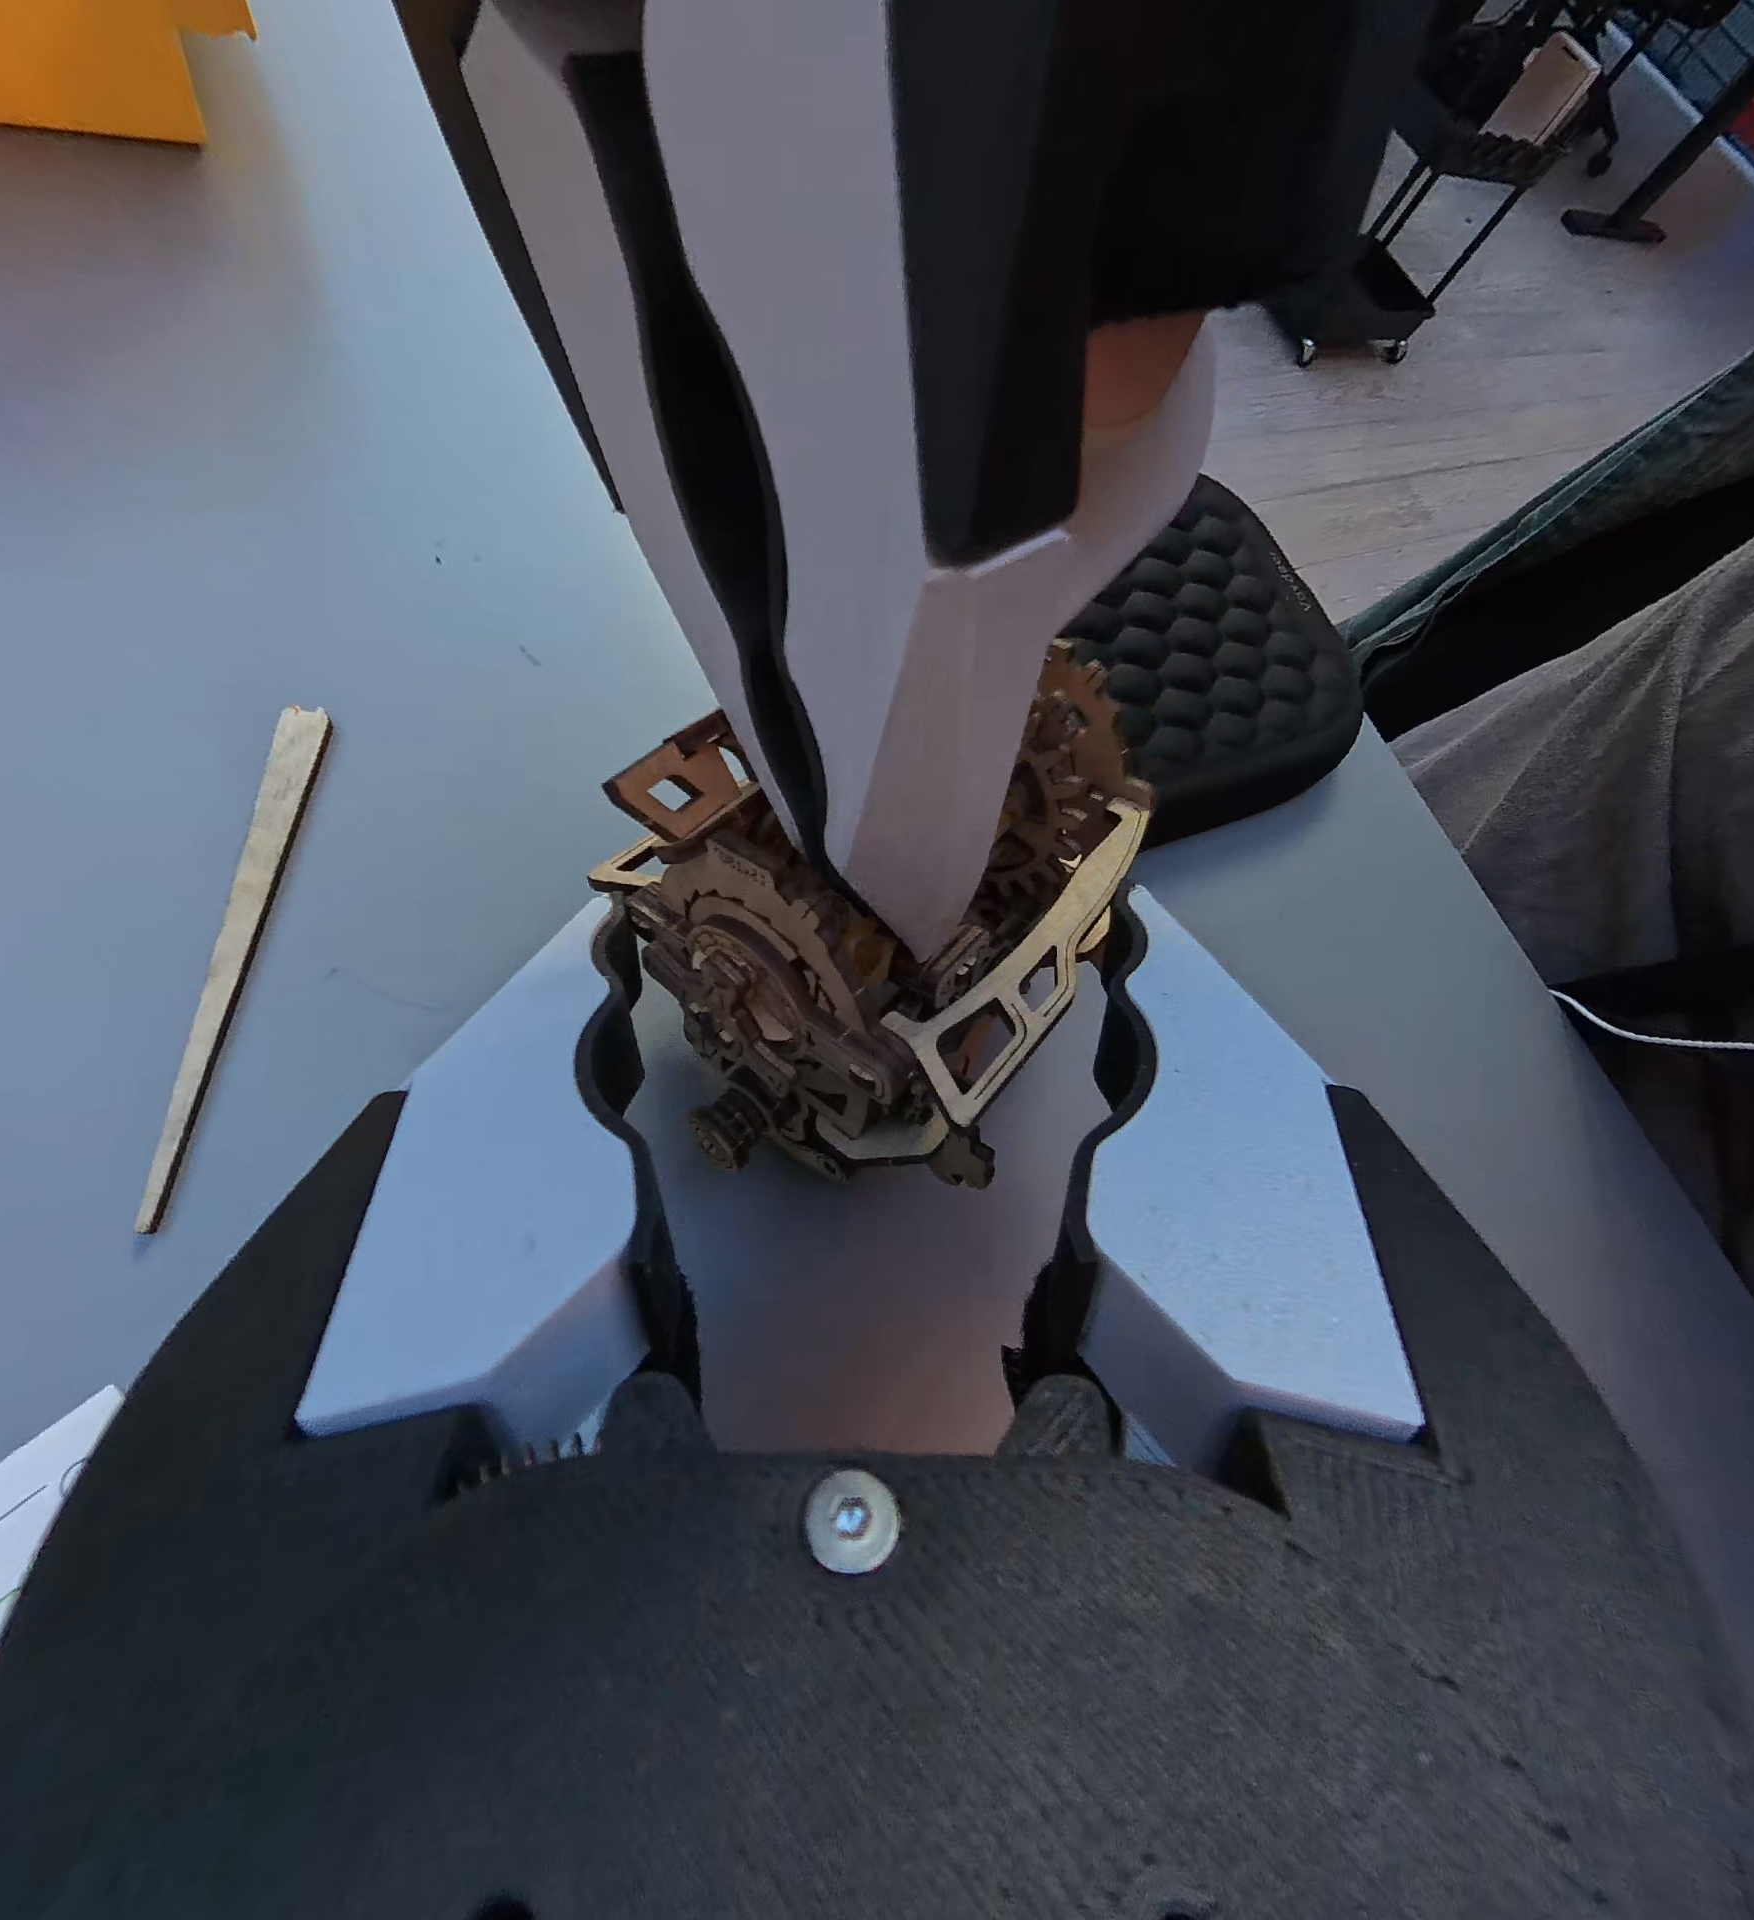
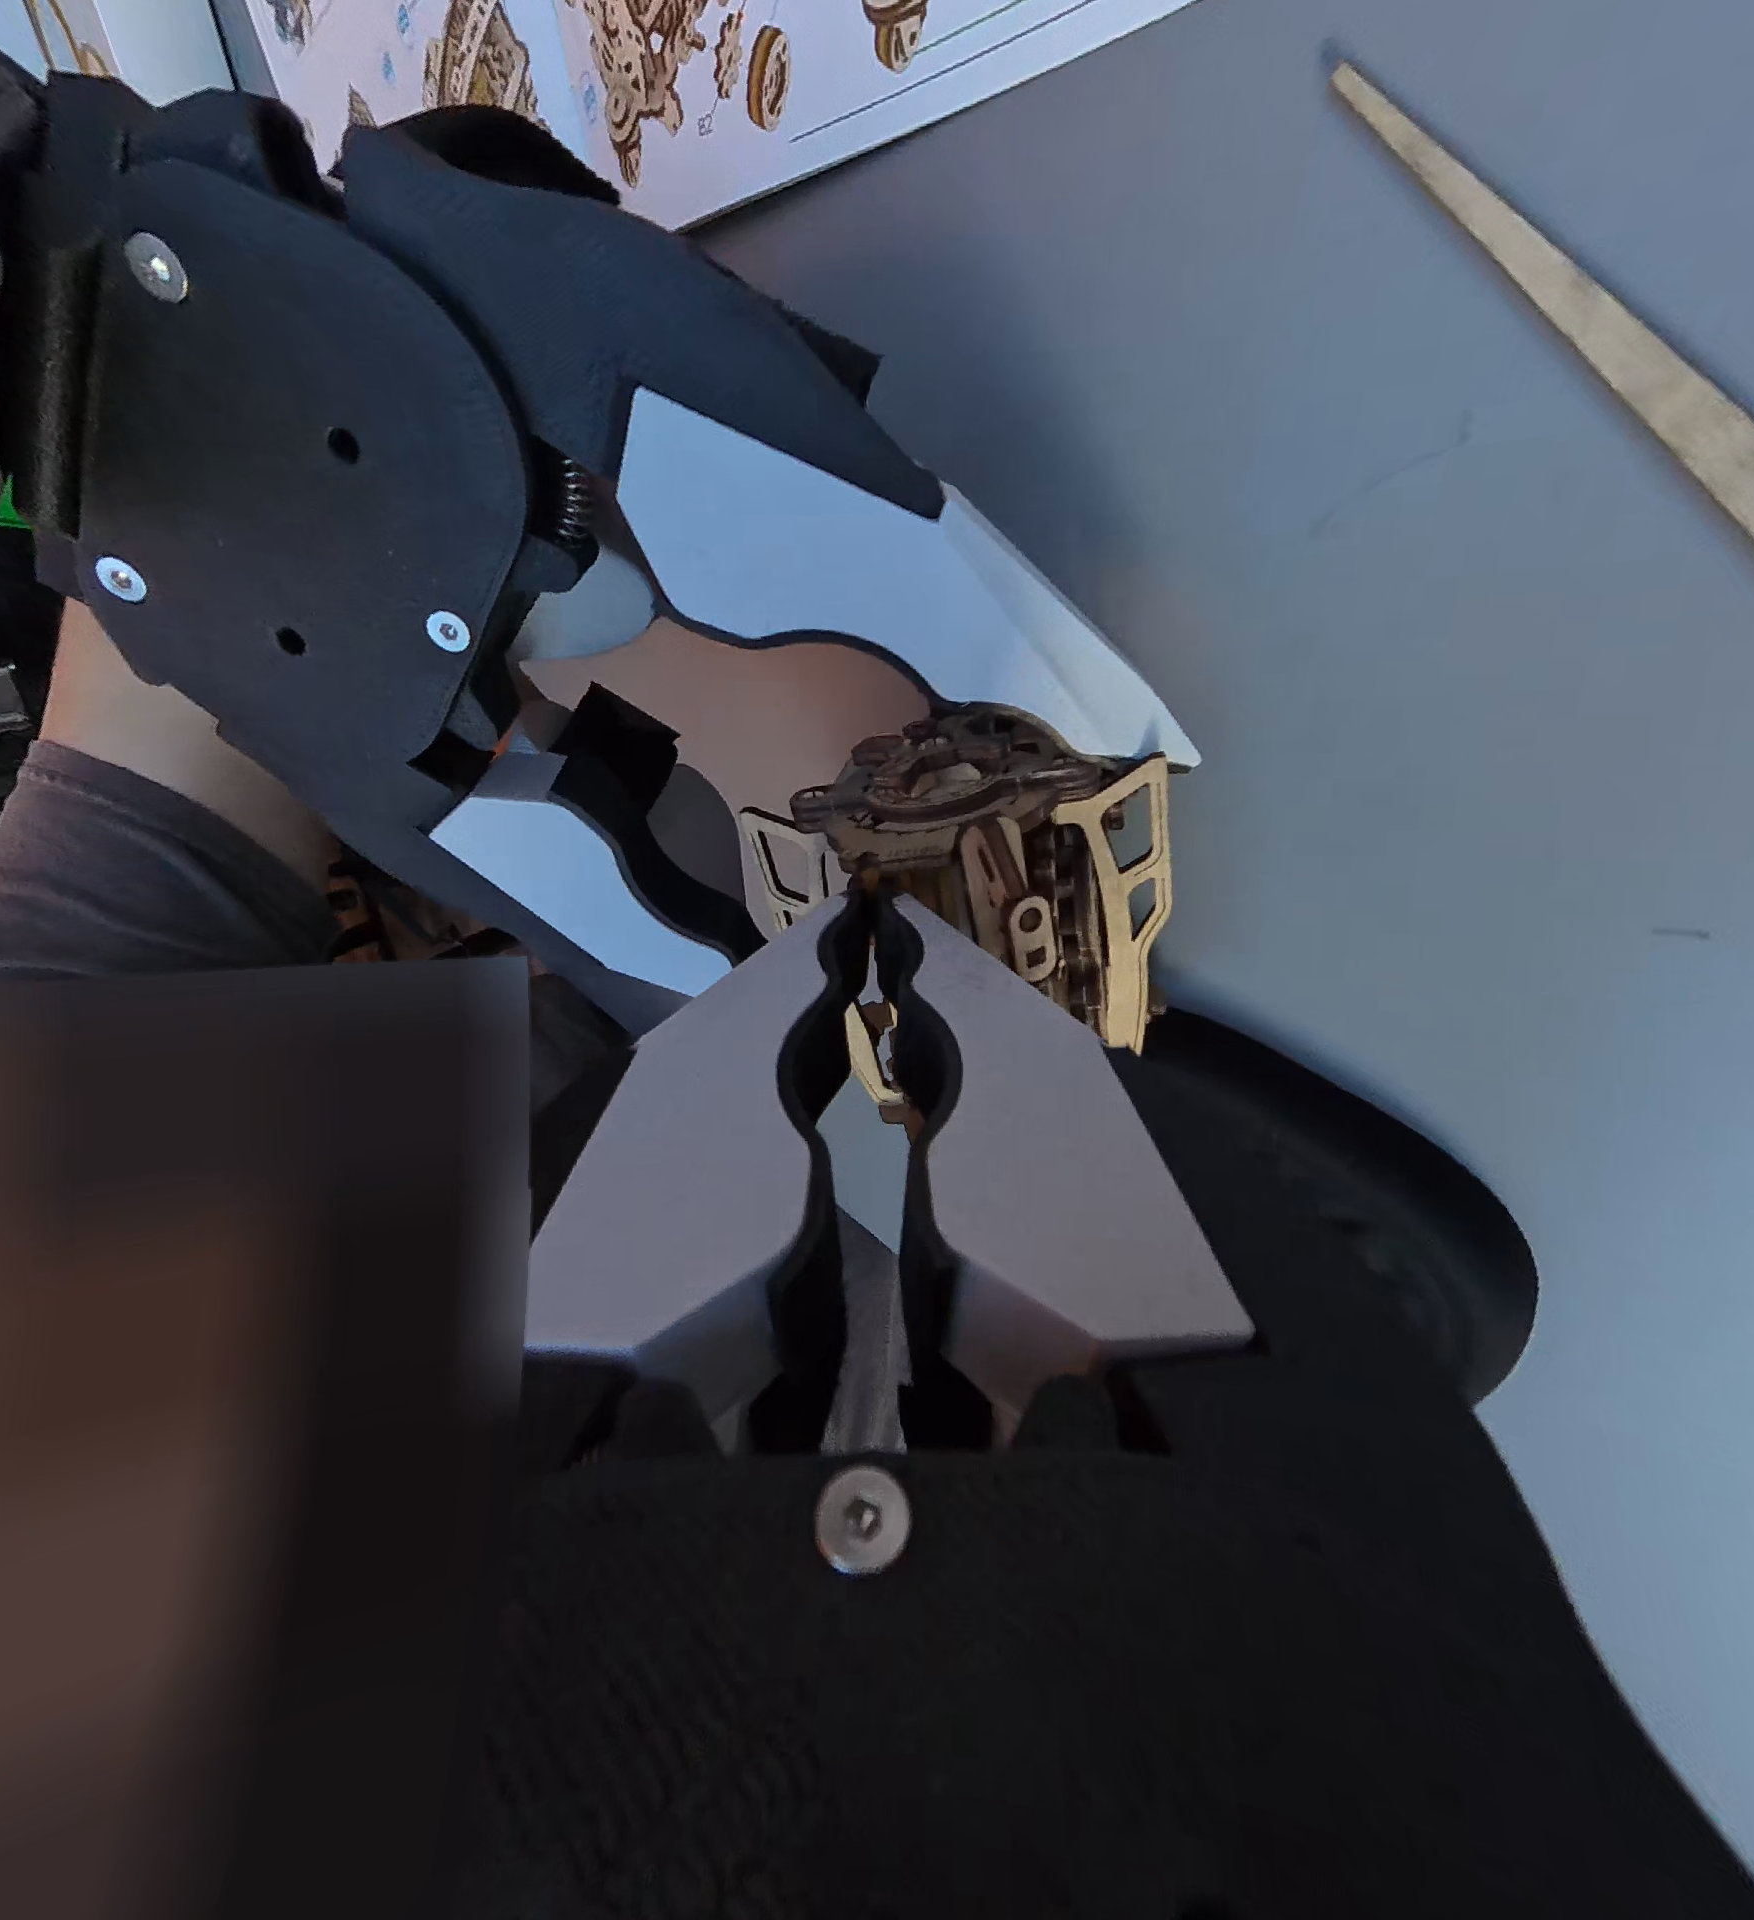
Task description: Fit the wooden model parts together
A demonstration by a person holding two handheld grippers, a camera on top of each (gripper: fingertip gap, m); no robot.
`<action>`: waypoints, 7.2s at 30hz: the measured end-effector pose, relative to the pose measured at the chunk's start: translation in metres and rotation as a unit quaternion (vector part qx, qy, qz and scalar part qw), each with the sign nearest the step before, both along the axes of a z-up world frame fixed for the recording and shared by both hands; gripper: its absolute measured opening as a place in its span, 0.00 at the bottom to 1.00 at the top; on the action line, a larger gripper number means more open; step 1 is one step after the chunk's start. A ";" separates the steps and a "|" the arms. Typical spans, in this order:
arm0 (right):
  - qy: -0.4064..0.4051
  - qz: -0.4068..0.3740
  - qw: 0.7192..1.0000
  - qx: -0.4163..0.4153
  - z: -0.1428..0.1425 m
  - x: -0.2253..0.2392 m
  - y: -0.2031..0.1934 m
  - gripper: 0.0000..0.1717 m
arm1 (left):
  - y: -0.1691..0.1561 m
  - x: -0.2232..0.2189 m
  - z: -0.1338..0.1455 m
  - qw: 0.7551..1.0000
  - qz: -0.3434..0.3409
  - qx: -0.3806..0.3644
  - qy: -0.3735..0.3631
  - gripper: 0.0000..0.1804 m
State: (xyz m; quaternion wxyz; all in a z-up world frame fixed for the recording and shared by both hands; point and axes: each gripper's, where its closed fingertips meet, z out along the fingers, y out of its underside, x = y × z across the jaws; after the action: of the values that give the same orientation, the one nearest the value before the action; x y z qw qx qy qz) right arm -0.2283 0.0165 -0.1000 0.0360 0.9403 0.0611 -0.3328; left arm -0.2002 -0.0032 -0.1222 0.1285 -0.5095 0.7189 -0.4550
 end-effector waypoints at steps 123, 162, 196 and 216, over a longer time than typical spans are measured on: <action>-0.166 0.137 0.950 0.224 -0.008 -0.031 -0.005 0.00 | 0.001 -0.018 -0.008 0.990 0.093 0.064 -0.081 0.50; -0.056 0.129 0.874 0.464 0.008 -0.026 0.003 0.00 | 0.011 -0.020 -0.008 0.993 0.085 0.035 -0.069 0.50; -0.065 0.170 0.894 0.409 0.001 -0.031 0.007 0.00 | 0.014 -0.021 -0.009 0.993 0.089 0.038 -0.065 0.48; -0.001 0.144 0.882 0.448 0.011 -0.039 0.012 0.00 | 0.032 -0.037 0.000 0.994 0.083 0.043 -0.060 0.51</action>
State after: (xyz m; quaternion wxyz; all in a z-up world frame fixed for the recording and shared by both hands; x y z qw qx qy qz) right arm -0.2675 0.0286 -0.0890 -0.3418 0.8374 0.3381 -0.2603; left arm -0.2371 0.0291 -0.1222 0.2305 -0.5332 0.6841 -0.4410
